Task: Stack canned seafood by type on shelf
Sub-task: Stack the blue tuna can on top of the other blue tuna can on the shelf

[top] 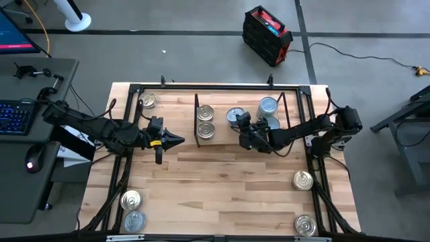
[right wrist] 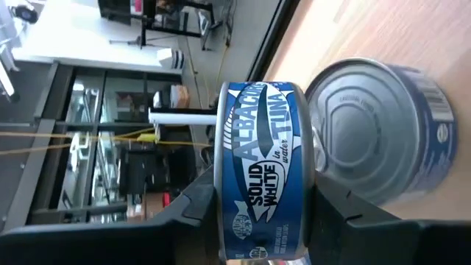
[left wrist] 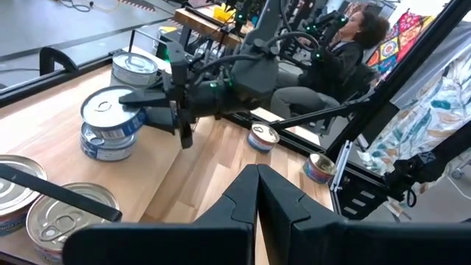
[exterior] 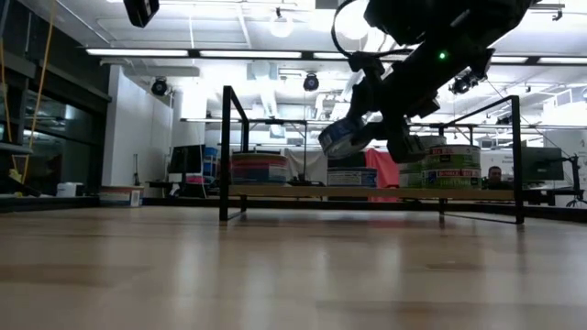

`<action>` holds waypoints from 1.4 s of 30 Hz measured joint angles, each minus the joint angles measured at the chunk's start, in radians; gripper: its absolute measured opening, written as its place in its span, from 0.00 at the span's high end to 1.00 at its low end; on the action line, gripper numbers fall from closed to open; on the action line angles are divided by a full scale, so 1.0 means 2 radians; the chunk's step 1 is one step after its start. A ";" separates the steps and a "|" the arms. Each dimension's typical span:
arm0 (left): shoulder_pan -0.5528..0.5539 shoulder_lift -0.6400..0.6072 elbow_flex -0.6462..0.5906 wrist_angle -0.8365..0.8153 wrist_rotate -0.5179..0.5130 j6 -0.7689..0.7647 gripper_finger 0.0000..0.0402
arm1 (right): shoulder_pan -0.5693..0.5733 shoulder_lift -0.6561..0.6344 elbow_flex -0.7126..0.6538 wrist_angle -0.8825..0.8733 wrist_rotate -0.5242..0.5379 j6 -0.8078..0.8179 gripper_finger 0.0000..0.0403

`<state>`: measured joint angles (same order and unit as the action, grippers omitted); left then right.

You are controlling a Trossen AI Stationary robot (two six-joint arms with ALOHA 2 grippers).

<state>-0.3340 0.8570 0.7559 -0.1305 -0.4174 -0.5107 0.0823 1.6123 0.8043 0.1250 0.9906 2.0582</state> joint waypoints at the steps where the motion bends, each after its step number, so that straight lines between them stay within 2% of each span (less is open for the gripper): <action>1: 0.000 0.000 0.000 -0.002 0.000 -0.003 1.00 | -0.002 0.000 0.000 -0.003 0.000 0.001 0.72; 3: 0.000 0.000 0.000 -0.004 0.000 -0.010 1.00 | -0.006 0.000 0.000 -0.008 -0.001 0.004 0.68; 9: 0.000 0.000 0.000 -0.005 0.000 -0.010 1.00 | -0.009 0.000 0.000 -0.023 -0.019 0.018 0.44; 13: 0.000 0.000 0.000 -0.005 0.000 -0.010 1.00 | -0.009 0.000 0.000 -0.047 -0.022 0.028 0.37; 33: 0.000 0.000 0.000 -0.026 -0.001 -0.010 1.00 | -0.015 -0.001 0.000 -0.054 -0.056 0.057 0.35; 35: 0.000 0.000 0.000 -0.026 0.000 -0.010 1.00 | -0.015 -0.001 0.000 -0.054 -0.079 0.044 0.35; 42: 0.000 0.000 0.000 -0.026 -0.001 -0.010 1.00 | -0.032 -0.006 0.000 -0.054 -0.109 0.002 0.35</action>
<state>-0.3340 0.8570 0.7555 -0.1829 -0.4185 -0.5307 0.0191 1.6000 0.8047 0.0176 0.7732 2.0624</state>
